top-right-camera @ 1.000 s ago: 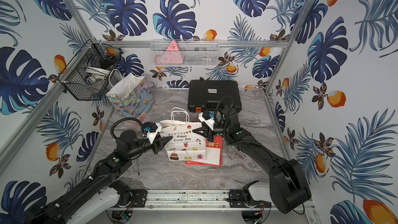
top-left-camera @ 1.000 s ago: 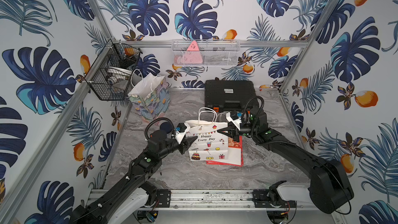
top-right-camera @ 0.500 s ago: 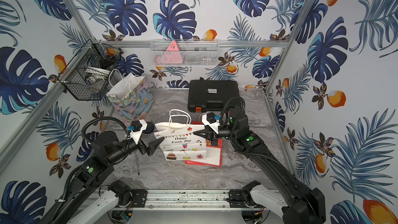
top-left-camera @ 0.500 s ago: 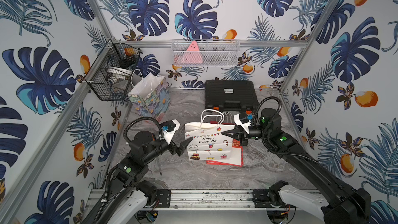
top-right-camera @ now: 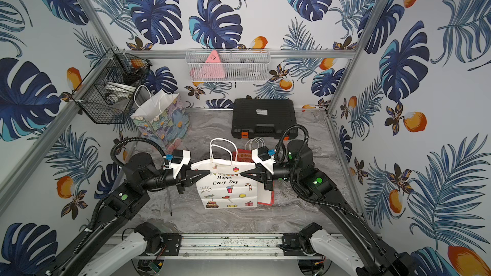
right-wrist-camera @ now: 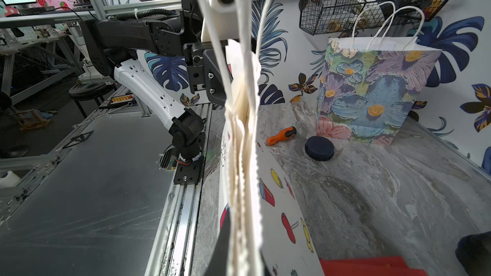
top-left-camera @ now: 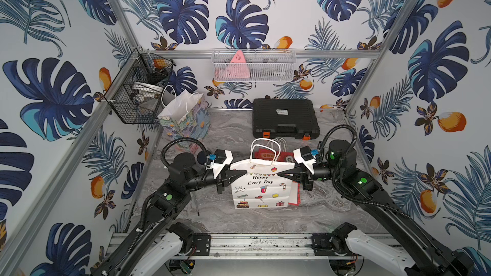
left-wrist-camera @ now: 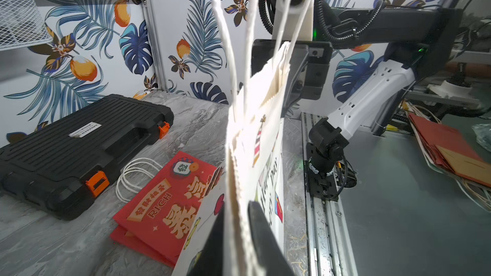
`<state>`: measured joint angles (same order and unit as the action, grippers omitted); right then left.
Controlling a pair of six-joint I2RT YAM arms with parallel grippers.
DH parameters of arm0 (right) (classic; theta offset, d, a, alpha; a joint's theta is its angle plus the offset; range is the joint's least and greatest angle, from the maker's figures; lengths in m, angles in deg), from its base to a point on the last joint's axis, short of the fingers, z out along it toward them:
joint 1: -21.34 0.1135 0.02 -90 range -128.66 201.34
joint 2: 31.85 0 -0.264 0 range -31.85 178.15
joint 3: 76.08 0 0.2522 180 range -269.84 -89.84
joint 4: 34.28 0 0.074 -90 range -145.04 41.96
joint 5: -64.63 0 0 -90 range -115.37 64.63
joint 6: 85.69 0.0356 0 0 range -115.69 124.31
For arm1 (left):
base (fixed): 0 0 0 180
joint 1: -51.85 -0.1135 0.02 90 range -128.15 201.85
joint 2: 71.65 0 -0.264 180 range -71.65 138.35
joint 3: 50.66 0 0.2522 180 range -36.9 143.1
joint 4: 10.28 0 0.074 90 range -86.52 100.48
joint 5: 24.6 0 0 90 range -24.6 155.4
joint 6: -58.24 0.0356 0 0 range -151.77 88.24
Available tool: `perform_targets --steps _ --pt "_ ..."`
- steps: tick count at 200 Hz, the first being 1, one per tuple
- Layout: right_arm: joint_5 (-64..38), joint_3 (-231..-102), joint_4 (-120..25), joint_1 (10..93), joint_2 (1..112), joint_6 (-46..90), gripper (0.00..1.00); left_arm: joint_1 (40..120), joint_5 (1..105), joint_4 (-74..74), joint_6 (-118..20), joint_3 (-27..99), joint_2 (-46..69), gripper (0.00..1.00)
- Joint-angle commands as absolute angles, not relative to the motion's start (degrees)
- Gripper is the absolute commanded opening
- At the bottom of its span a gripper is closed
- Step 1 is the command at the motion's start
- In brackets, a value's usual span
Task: Put away the paper bag
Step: Press the paper bag.
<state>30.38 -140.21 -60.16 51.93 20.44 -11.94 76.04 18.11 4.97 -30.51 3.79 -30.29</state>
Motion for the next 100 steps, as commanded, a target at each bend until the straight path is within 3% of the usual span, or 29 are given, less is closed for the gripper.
perform_targets --steps 1,22,40,72,80,95,100 --pt "29.2 -140.5 -63.2 52.0 20.2 -11.3 0.04 75.9 15.5 -2.5 -34.1 3.0 -30.6 0.00" --pt "27.8 -141.0 -61.4 52.0 19.3 -8.5 0.44 75.9 16.3 -3.9 -35.6 2.6 -30.2 0.00" --pt "26.9 -141.0 -57.5 52.0 18.2 -5.0 0.48 75.9 16.1 -4.3 -36.4 2.4 -29.3 0.00" --pt "27.8 -140.1 -51.6 52.1 17.4 -0.9 0.33 75.9 15.8 -5.2 -37.5 1.9 -28.7 0.00" --pt "27.8 -139.5 -50.1 52.1 17.4 0.0 0.26 75.9 15.6 -5.3 -37.6 1.9 -28.6 0.00" --pt "27.6 -138.2 -47.8 52.1 17.6 1.2 0.01 75.9 16.0 -5.0 -37.7 1.7 -28.6 0.00" --pt "27.1 -138.0 -47.2 52.0 17.6 1.6 0.00 75.9 16.2 -4.8 -37.7 1.6 -28.7 0.00"
